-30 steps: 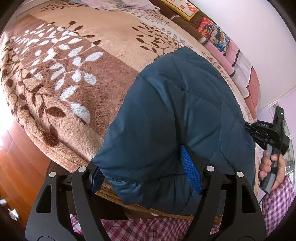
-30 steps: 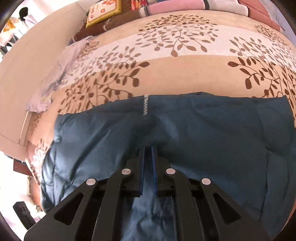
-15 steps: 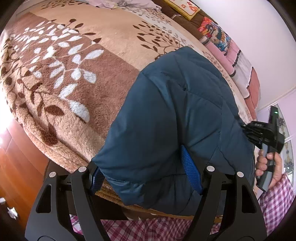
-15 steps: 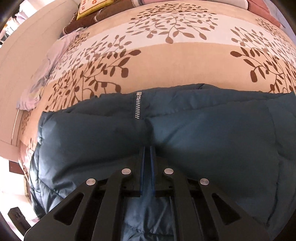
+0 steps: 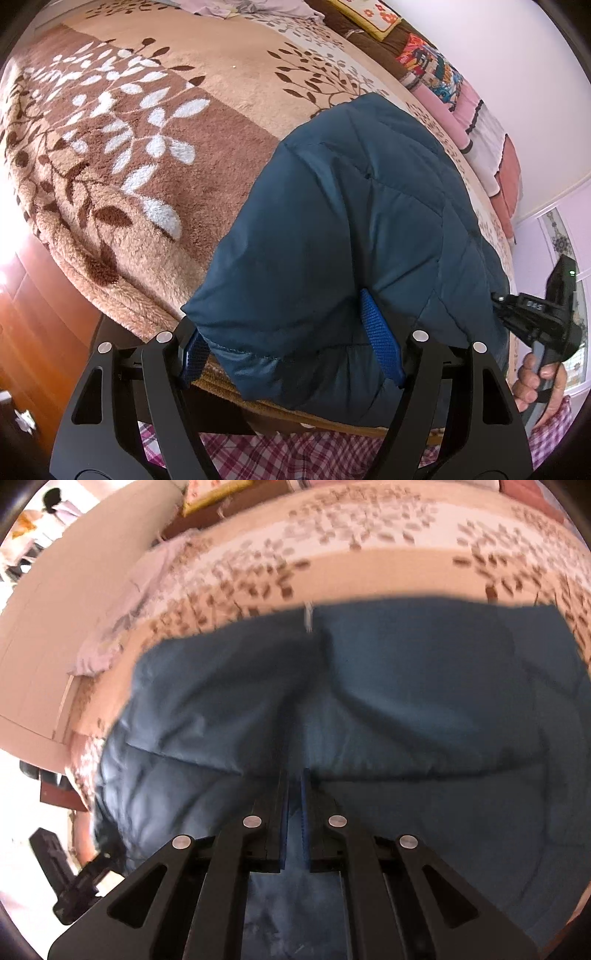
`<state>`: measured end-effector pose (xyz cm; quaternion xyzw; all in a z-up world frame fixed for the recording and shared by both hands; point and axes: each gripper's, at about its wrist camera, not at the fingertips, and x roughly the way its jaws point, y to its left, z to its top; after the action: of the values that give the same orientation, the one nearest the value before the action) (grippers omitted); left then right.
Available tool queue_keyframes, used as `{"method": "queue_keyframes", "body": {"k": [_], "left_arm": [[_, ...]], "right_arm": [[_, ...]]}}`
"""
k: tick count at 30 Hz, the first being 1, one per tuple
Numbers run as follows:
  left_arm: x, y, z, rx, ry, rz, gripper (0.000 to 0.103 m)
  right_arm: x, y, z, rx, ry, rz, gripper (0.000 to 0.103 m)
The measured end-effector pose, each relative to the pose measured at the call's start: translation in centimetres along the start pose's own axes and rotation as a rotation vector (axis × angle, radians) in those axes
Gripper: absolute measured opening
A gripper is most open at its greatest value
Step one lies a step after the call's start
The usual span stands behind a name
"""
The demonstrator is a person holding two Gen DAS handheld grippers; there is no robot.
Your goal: Fold large clothes
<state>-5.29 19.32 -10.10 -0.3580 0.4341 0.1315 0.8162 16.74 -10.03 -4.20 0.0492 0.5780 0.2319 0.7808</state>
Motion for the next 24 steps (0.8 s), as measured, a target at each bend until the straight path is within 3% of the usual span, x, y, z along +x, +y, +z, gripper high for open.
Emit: {"method": "queue_keyframes", "body": {"k": [8, 13, 18, 24], "left_arm": [[-0.4, -0.1, -0.2, 0.013, -0.004, 0.010, 0.073], [-0.6, 0.0, -0.2, 0.009, 0.000, 0.020, 0.073], [-0.9, -0.1, -0.3, 0.005, -0.001, 0.031, 0.073], [-1.3, -0.3, -0.6, 0.005, -0.001, 0.054, 0.073]], "right_arm": [[2.5, -0.3, 0.4, 0.010, 0.024, -0.017, 0.005], [-0.4, -0.6, 0.0, 0.026, -0.023, 0.040, 0.007], [-4.5, -0.8, -2.8, 0.019, -0.079, 0.107, 0.008], [-5.0, -1.2, -7.2, 0.031, -0.045, 0.163, 0.008]]}}
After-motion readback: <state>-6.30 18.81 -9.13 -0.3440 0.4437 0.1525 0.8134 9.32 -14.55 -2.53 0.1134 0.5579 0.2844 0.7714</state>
